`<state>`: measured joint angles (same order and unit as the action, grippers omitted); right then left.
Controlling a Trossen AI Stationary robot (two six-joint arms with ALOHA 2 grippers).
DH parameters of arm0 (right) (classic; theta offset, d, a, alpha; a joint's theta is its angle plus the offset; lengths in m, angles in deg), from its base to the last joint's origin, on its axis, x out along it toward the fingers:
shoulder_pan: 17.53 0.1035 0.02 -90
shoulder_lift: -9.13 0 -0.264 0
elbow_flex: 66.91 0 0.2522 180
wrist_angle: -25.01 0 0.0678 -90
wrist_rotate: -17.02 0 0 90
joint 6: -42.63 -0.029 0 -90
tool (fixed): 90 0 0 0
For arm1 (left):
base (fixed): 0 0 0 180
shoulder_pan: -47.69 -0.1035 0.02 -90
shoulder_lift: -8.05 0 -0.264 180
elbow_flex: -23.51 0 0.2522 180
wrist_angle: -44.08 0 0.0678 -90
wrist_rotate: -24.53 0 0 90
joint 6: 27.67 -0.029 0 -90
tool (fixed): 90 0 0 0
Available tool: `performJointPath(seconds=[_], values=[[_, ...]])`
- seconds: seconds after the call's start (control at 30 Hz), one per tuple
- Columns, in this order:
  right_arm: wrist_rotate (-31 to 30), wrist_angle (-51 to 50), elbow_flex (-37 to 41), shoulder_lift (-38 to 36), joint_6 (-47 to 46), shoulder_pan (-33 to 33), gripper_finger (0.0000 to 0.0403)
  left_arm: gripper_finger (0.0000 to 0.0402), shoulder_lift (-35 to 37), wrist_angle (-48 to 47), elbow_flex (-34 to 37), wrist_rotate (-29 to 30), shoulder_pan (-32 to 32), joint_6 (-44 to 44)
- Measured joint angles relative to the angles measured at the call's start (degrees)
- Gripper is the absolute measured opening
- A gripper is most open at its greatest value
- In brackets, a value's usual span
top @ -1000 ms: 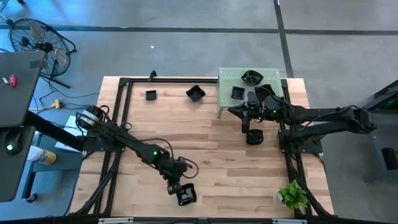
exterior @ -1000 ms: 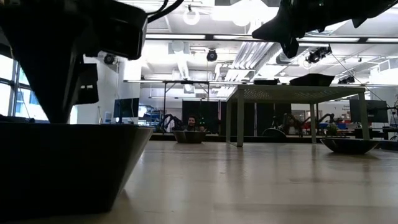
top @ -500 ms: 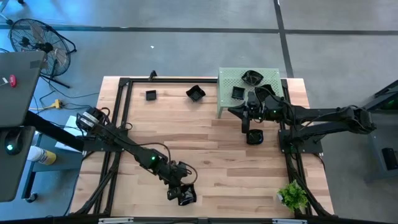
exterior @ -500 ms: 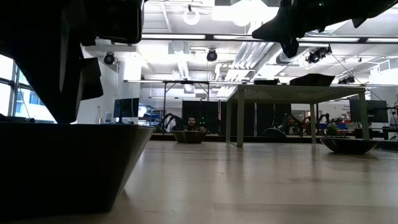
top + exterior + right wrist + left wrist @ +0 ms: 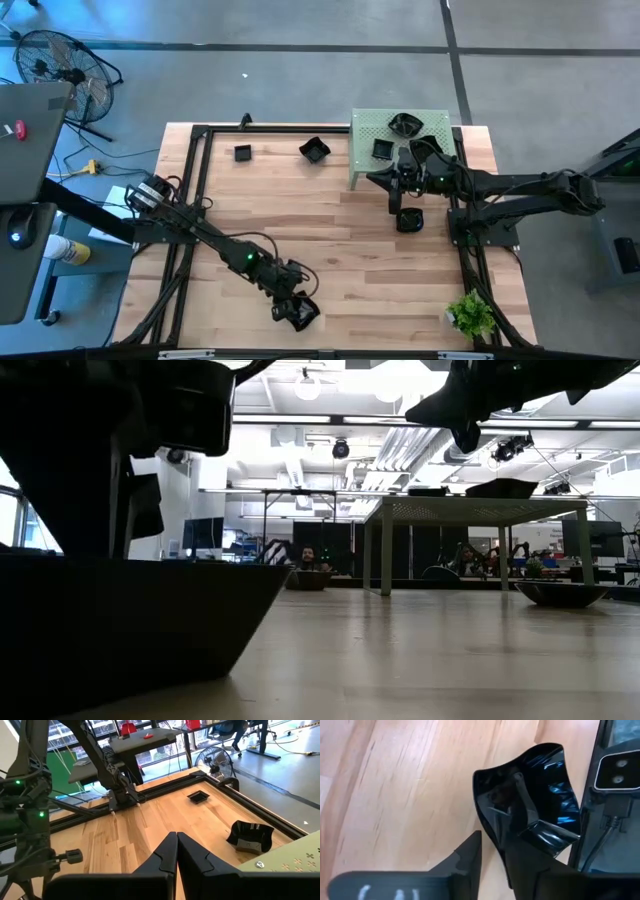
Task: Pick & Place Mini shaped plates
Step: Stack the black distorted square plate on top of the black distorted square plate on the shelf
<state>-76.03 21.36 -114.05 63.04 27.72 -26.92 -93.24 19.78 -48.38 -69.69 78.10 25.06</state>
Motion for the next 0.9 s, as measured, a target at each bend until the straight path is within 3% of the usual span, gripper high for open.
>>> performJointPath(seconds=[0.23, 0.4, 0.5, 0.73, 0.9], values=[[-0.24, -0.02, 0.00, 0.00, 0.04, 0.00, 0.0003, 0.0062, 0.00, -0.47, 0.00, -1.38, -0.02, 1.13], [-0.45, 0.00, 0.00, 0.00, 0.42, 0.02, 0.0003, 0.0009, 0.60, -3.35, 0.00, -1.48, -0.17, 2.77], [-0.46, 0.02, 0.00, 0.00, 0.42, 0.00, 0.0006, 0.0010, 1.85, -4.66, 0.00, -1.41, -0.91, 5.47], [-0.44, 0.31, 0.00, 0.00, -0.07, 0.00, 0.0002, 0.0003, 9.55, -11.18, 0.02, 0.15, -6.92, 5.69], [-0.42, 0.87, 0.00, -0.21, -0.21, 0.00, 0.0004, 0.0001, 15.93, -19.85, -0.02, -0.30, -14.88, -2.50]])
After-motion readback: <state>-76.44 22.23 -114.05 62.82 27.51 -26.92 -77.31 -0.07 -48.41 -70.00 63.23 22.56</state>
